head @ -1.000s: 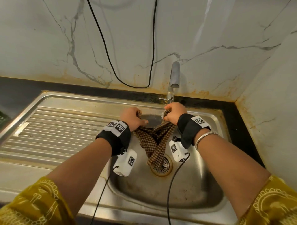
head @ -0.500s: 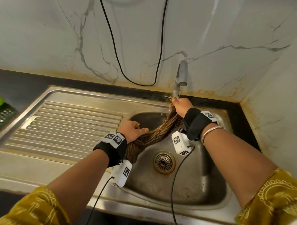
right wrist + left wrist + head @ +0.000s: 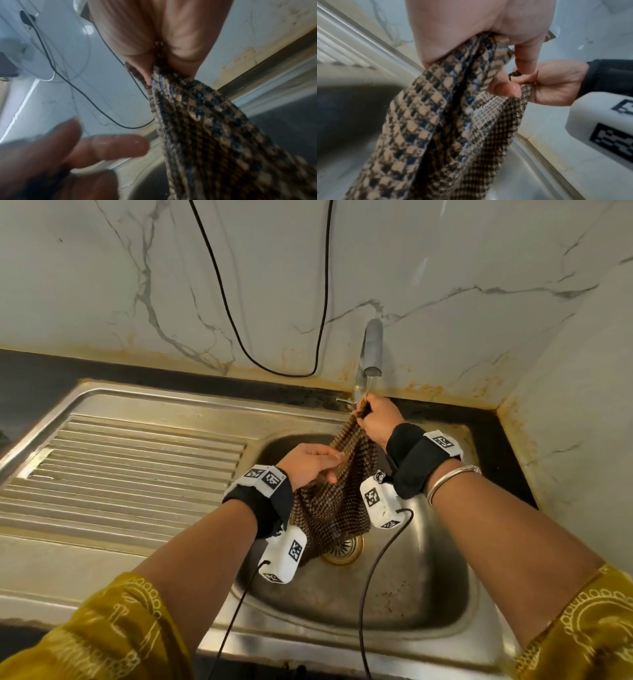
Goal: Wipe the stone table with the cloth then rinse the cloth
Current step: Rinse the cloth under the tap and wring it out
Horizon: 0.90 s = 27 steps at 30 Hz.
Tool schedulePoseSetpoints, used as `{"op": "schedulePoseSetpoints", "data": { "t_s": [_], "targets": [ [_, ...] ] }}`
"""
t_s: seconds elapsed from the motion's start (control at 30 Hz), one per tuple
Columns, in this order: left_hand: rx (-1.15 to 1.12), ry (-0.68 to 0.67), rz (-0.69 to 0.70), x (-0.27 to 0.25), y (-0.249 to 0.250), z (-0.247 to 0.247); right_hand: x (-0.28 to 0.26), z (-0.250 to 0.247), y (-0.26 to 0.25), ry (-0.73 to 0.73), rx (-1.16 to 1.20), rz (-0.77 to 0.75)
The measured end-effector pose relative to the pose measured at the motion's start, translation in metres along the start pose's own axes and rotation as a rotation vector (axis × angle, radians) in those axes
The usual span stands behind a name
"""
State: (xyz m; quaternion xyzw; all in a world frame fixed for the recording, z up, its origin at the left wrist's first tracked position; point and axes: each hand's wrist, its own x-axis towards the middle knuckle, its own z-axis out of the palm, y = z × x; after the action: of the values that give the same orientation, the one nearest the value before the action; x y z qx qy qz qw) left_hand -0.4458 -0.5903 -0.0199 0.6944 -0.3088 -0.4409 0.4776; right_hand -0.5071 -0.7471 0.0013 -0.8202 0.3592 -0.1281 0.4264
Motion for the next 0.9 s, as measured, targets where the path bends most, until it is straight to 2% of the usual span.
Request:
{"op": "schedulePoseSetpoints", "data": {
  "t_s": [0.07, 0.13, 0.2, 0.3, 0.37, 0.43, 0.57, 0.67, 0.7, 0.73, 0.77, 0.83, 0.9],
  "targets": [
    [-0.103, 0.051, -0.056, 0.004, 0.003, 0.008, -0.006, 0.002, 0.0, 0.011, 0.271, -0.035],
    [-0.239, 0.091, -0.164, 0.01, 0.006, 0.015, -0.013, 0.001, -0.003, -0.01, 0.396, -0.065],
    [-0.363, 0.092, -0.249, 0.015, 0.008, 0.022, -0.021, -0.001, -0.006, -0.066, 0.322, -0.102],
    [-0.446, 0.096, -0.191, 0.023, 0.012, 0.036, -0.03, -0.006, -0.004, -0.152, 0.108, -0.171],
    [-0.463, 0.142, -0.173, 0.028, 0.016, 0.04, -0.035, -0.007, -0.001, -0.138, 0.079, -0.202],
    [-0.527, 0.192, -0.246, 0.035, 0.017, 0.041, -0.036, -0.013, 0.006, -0.126, 0.056, -0.173],
    [-0.335, 0.308, -0.208, 0.054, 0.016, 0.035, -0.038, -0.017, 0.015, -0.18, -0.085, -0.115],
    [-0.104, 0.313, -0.217, 0.057, 0.027, 0.033, -0.04, -0.013, 0.018, -0.094, -0.077, -0.111],
    [-0.021, 0.366, -0.21, 0.055, 0.033, 0.034, -0.038, -0.011, 0.02, -0.048, -0.063, -0.091],
    [0.123, 0.397, -0.138, 0.052, 0.038, 0.036, -0.035, -0.011, 0.023, -0.008, -0.053, -0.07],
    [0.161, 0.402, -0.142, 0.048, 0.044, 0.038, -0.032, -0.011, 0.025, 0.021, -0.061, -0.048],
    [0.146, 0.329, -0.154, 0.054, 0.042, 0.036, -0.027, -0.013, 0.029, 0.057, -0.108, -0.009],
    [-0.052, 0.296, -0.172, 0.057, 0.039, 0.032, -0.023, -0.015, 0.031, 0.041, -0.142, 0.022]
  ]
}}
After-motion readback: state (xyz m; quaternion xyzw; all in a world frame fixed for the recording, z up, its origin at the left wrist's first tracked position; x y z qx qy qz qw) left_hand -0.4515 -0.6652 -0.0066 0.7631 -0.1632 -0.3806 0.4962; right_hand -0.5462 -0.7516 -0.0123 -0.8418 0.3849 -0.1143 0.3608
